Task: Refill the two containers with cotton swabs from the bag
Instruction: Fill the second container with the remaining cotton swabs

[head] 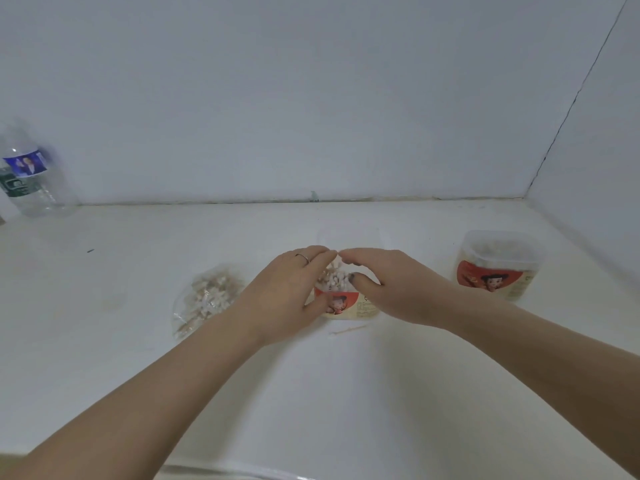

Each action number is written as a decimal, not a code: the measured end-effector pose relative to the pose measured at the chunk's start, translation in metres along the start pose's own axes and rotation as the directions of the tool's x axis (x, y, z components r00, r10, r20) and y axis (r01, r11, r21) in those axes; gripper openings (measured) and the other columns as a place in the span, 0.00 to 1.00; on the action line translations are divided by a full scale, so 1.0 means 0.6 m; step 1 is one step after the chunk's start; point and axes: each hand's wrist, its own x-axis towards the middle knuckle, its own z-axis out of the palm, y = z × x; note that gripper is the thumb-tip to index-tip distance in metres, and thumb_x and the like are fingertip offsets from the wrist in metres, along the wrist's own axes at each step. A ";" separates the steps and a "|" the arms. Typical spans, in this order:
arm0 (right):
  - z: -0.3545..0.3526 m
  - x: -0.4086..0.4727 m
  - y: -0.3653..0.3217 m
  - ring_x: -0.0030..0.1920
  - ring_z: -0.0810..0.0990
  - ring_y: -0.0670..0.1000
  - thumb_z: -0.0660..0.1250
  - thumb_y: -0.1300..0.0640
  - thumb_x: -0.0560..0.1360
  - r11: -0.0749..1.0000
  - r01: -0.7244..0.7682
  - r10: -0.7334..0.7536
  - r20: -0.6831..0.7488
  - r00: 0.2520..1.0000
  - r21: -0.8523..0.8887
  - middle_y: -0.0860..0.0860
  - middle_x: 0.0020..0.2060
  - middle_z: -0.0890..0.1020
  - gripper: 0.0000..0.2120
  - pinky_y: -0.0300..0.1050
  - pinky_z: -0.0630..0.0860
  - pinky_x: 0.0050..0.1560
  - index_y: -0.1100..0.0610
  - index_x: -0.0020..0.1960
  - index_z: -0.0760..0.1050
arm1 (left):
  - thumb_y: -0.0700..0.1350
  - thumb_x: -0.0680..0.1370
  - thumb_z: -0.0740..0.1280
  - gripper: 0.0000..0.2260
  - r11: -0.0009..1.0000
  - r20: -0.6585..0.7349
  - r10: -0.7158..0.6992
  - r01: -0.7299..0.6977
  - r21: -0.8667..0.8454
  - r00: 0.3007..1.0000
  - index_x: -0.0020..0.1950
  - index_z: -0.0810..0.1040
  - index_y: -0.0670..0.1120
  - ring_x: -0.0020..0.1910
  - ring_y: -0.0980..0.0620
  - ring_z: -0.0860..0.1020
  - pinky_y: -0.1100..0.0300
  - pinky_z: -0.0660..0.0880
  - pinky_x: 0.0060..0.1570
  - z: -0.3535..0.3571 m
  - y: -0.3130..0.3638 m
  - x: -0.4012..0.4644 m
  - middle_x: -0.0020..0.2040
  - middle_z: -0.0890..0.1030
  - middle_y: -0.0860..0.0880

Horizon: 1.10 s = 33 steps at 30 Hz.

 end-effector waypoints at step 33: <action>0.038 -0.055 0.020 0.67 0.70 0.47 0.62 0.56 0.80 0.995 0.011 -0.026 -0.156 0.987 -0.098 0.42 0.65 0.76 0.24 0.38 0.63 0.66 0.48 0.75 0.65 | 0.62 0.78 0.57 0.30 1.000 0.059 -0.004 0.002 0.028 0.998 0.76 0.68 0.48 0.73 0.53 0.67 0.63 0.59 0.73 -0.019 0.007 -0.021 0.75 0.70 0.52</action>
